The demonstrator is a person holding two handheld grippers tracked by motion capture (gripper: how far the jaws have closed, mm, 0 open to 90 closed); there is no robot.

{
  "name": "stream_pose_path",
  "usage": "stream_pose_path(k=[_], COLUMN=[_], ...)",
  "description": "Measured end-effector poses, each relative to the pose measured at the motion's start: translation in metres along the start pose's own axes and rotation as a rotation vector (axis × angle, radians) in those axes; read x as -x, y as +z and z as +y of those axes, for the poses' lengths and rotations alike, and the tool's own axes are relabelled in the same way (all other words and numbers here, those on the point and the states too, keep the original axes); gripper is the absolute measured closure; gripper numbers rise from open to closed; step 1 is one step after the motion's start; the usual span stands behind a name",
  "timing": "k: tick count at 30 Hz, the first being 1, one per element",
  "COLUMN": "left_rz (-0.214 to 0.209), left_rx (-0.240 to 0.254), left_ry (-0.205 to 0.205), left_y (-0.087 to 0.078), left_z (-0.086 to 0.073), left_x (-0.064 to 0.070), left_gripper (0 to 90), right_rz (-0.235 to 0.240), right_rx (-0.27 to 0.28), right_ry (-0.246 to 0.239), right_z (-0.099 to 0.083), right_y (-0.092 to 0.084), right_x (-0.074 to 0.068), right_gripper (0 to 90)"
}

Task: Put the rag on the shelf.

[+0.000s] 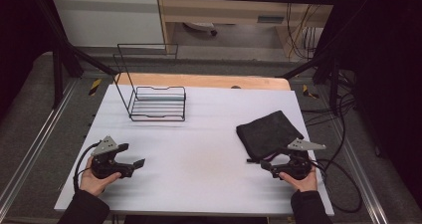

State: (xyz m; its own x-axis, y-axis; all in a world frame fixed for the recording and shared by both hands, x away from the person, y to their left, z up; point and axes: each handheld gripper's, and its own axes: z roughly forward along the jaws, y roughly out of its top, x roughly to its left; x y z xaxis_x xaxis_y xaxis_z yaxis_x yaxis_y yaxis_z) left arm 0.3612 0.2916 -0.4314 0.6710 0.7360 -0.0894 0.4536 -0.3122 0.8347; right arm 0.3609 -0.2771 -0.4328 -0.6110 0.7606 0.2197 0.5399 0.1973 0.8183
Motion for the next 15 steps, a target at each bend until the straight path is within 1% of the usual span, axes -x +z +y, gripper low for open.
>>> stream_pose_path(k=[3,6,11,13,14,15], left_rz=[0.001,0.003,0.006,0.009,0.010,0.011], left_rx=[0.000,-0.001,-0.009,-0.007,0.001,0.001], left_ry=[-0.003,-0.003,0.002,-0.002,-0.011,-0.011], left_y=[-0.0002,-0.0002,0.0000,-0.0002,0.0000,-0.0001], left_z=[-0.0002,-0.0008,-0.0025,-0.0022,-0.0019,-0.0018], left_x=[-0.0003,-0.0003,-0.0016,-0.0026,-0.0025,-0.0027], left_gripper=[9.0,8.9,9.3,9.4,9.4,9.4], right_rz=[0.001,0.004,-0.002,-0.001,0.001,-0.002], right_rx=[-0.005,-0.007,-0.007,0.002,-0.002,-0.002], right_ry=[-0.009,-0.007,-0.019,-0.017,-0.017,-0.022], right_z=[0.0009,0.0016,0.0044,0.0050,0.0051,0.0053], right_y=[0.0003,0.0007,0.0029,0.0038,0.0042,0.0051], right_x=[-0.0009,-0.0020,-0.0050,-0.0064,-0.0072,-0.0077], right_gripper=[2.0,2.0,1.8,1.8,1.8,1.6])
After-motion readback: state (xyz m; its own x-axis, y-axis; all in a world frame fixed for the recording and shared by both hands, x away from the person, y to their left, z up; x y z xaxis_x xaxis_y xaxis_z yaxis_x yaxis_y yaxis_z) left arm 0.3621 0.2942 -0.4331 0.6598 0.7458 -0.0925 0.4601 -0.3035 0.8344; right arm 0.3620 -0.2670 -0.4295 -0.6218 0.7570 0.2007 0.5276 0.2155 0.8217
